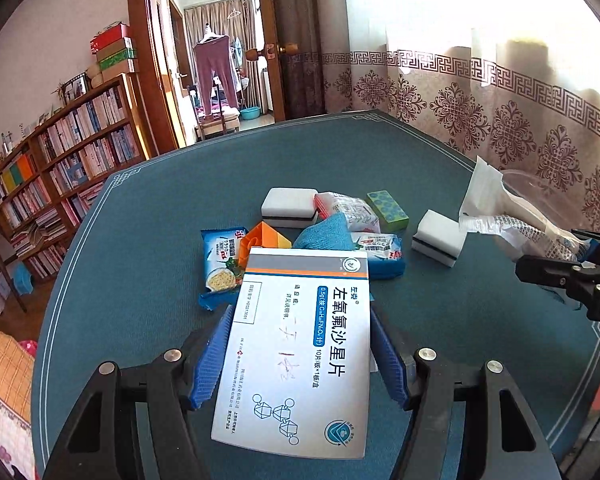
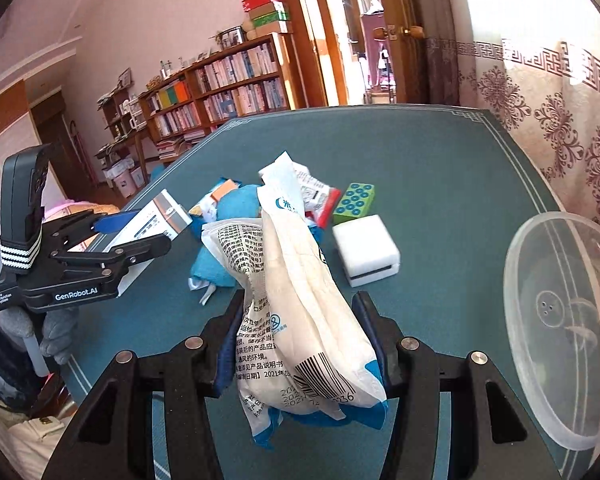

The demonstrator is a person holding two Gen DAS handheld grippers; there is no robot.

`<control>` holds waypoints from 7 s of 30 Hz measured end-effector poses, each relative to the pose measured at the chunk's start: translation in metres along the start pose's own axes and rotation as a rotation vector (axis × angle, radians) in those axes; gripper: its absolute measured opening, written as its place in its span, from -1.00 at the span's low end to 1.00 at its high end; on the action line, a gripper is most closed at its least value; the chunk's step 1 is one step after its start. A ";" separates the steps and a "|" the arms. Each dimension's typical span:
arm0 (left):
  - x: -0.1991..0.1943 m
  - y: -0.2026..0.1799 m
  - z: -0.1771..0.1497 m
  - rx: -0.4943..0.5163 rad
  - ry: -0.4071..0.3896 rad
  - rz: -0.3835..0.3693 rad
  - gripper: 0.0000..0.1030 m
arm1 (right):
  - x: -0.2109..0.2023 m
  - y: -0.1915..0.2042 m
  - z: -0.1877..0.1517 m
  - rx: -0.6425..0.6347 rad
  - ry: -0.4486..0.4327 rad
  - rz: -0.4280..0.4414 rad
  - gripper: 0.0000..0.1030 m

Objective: Organize objects
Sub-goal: 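Lift the white snack bag with the right tool and carry it into the clear bowl, then lower the medicine box into the clear bowl and open the left tool, then move both tools back over the pile toward the white sponge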

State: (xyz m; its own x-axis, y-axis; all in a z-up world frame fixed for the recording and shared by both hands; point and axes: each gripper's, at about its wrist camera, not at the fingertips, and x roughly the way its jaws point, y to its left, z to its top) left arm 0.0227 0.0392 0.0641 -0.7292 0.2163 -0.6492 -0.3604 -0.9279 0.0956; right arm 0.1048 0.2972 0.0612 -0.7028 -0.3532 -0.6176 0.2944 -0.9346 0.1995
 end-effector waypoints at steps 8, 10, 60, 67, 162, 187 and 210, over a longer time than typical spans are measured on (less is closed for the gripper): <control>0.005 -0.031 0.014 0.035 0.001 -0.039 0.34 | -0.031 -0.058 -0.001 0.126 -0.047 -0.161 0.04; 0.007 -0.042 0.018 0.048 0.002 -0.049 0.34 | -0.038 -0.074 -0.004 0.154 -0.053 -0.210 0.04; 0.061 -0.248 0.099 0.287 0.003 -0.396 0.35 | -0.088 -0.142 -0.027 0.214 -0.152 -0.653 0.13; 0.080 -0.250 0.108 0.261 0.021 -0.434 0.54 | -0.094 -0.145 -0.026 0.223 -0.182 -0.691 0.13; 0.110 -0.211 0.090 0.159 0.050 -0.138 0.92 | -0.072 -0.141 -0.029 0.231 -0.125 -0.596 0.14; 0.050 -0.108 0.074 -0.054 -0.013 -0.045 0.98 | -0.042 -0.070 -0.021 0.069 -0.132 -0.422 0.15; 0.042 -0.005 0.019 -0.185 0.049 0.158 0.99 | 0.025 -0.023 0.011 0.010 -0.020 -0.206 0.28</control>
State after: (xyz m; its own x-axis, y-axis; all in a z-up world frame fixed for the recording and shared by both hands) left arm -0.0171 0.0581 0.0507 -0.7376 0.0529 -0.6732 -0.1281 -0.9898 0.0625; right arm 0.0732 0.3095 0.0491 -0.7605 -0.1552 -0.6305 0.1368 -0.9875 0.0780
